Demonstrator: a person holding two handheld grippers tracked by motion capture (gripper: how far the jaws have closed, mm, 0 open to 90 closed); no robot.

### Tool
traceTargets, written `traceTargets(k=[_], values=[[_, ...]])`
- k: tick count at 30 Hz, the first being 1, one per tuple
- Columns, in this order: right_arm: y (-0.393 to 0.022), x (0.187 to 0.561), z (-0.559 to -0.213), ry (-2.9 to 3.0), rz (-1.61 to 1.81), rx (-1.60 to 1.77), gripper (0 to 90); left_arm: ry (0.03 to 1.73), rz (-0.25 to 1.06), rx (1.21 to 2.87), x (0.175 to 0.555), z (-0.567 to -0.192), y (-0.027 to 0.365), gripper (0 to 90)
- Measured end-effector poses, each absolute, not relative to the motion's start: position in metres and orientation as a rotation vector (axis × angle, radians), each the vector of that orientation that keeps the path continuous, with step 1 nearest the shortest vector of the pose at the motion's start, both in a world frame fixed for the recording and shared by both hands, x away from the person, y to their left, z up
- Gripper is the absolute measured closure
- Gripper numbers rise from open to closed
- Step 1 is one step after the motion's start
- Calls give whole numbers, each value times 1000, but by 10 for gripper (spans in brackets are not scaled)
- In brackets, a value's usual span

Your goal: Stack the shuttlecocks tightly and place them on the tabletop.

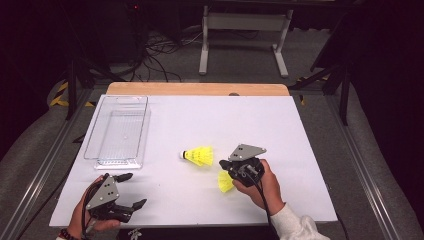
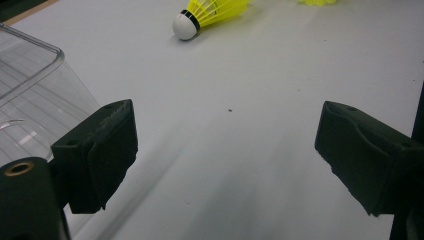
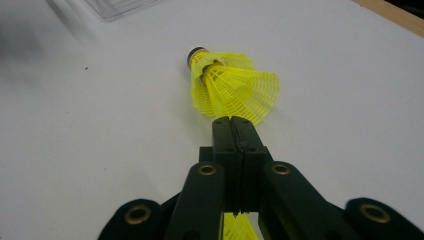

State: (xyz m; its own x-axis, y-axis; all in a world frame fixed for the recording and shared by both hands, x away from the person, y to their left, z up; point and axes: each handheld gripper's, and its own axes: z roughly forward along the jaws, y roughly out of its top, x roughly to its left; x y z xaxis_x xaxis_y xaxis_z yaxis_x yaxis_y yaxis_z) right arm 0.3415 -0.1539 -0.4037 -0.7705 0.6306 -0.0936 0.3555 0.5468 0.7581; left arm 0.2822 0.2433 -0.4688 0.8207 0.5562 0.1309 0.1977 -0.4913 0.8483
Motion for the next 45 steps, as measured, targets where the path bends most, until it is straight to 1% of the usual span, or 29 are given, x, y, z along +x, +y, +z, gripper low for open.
traceTargets(k=[1,2,4,7,11,15,17,18,19,21,23,26,32,39,45], values=[[-153,341,-404,2437,1068,810,791,553,489,2077,282,-469,243,110],[-152,339,-404,2433,1069,817,769,553,490,2078,282,-469,243,110],[-150,336,-406,2457,1054,800,756,555,491,2077,282,-469,244,110],[-148,335,-410,2474,1017,814,613,553,491,2078,282,-469,243,110],[-147,336,-418,2473,942,837,538,552,490,2078,282,-469,243,110],[-148,340,-427,2483,886,858,513,552,489,2081,282,-469,243,110],[-148,341,-429,2491,871,872,521,552,487,2083,282,-469,243,110],[-148,342,-431,2489,863,872,539,552,488,2083,282,-469,243,110],[-147,343,-432,2497,861,871,593,554,488,2082,282,-469,243,111],[-146,343,-433,2501,854,863,665,554,485,2082,283,-469,243,110],[-146,342,-433,2492,851,855,756,553,484,2085,282,-469,243,110],[-145,342,-432,2483,838,827,863,554,484,2084,282,-469,243,110],[-148,342,-426,2462,863,811,892,553,484,2084,283,-470,243,111],[-150,337,-413,2446,1053,817,894,552,484,2087,283,-470,242,111],[-141,331,-412,2475,1201,790,893,553,485,2088,283,-470,242,110]])
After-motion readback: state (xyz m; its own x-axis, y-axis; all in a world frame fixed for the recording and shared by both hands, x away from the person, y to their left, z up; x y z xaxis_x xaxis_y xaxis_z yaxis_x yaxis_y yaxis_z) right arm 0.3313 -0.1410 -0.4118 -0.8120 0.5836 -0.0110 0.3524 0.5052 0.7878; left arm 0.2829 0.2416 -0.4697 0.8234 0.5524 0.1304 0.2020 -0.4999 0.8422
